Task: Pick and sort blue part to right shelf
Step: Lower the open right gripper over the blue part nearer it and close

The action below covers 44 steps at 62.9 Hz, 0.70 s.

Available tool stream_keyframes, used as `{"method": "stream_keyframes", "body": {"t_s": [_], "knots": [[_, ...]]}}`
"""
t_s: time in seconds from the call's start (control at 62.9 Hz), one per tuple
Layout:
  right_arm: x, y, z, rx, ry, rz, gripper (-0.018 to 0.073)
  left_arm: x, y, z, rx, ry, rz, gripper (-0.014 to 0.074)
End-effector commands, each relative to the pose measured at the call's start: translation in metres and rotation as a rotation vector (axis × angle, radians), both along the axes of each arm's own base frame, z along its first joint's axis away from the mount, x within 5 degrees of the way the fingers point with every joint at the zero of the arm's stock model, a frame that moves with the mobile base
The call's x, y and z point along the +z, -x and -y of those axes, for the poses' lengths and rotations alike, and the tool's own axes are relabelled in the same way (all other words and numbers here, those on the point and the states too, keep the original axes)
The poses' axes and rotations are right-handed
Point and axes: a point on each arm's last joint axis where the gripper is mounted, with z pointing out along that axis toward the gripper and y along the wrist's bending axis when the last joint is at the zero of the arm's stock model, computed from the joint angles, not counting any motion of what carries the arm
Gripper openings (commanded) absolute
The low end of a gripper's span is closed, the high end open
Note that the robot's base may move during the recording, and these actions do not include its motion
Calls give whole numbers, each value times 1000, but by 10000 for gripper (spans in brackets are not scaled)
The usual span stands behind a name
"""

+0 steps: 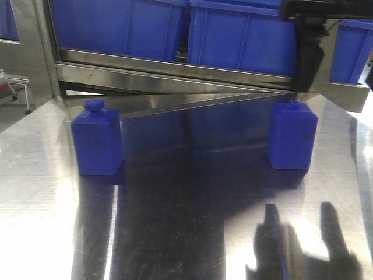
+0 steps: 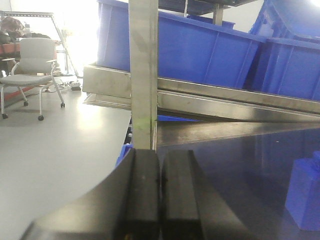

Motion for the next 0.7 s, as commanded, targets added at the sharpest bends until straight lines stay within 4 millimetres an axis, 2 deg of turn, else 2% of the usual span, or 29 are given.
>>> {"method": "stream_keyframes", "body": {"t_s": [0.0, 0.191, 0.684], "knots": [[22, -8, -8, 2, -6, 40, 614, 1, 1, -1, 7, 9, 84, 123], [19, -30, -22, 3, 1, -8, 614, 1, 1, -1, 7, 9, 84, 123], [-25, -55, -37, 2, 9, -96, 614, 1, 1, -1, 7, 9, 84, 123]]}}
